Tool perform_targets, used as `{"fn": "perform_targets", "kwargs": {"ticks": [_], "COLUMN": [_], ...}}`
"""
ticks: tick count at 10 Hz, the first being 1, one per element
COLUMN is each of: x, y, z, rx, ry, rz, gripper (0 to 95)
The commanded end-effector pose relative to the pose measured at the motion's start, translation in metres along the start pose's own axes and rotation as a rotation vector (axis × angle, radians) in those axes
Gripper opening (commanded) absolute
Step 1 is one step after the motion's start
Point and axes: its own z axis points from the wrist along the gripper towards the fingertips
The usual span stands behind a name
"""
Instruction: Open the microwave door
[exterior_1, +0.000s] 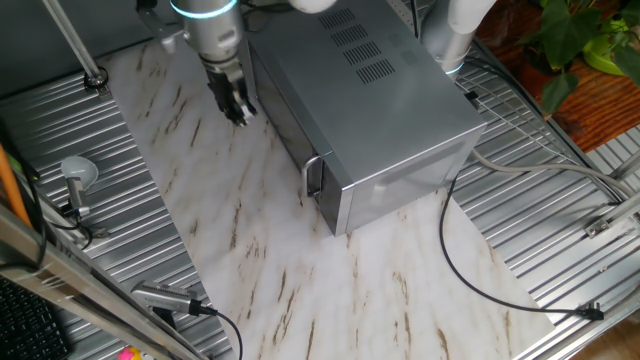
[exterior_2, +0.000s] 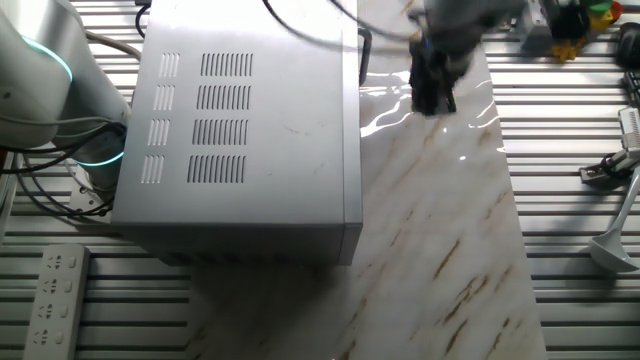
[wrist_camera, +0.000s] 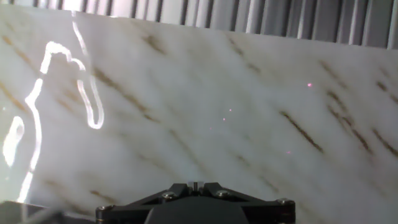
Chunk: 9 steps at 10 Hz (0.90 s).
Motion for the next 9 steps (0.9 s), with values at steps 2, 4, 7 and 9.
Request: {"fn": "perform_targets", "kwargs": {"ticks": [2,4,7,9], "x": [-0.016,-0.034,-0.036,-0.036], "y": [-0.018,-0.058,-0.065,-0.065], "z": [0.004,0.005,0.005,0.005], "rx": [0.029,0.028,0.018,0.008], "ry": [0.005,0.014,0.025,0.023], "rz": [-0.084,-0.141,-0.138,-0.137], "gripper": [0.0,0.0,0.0,0.0]}}
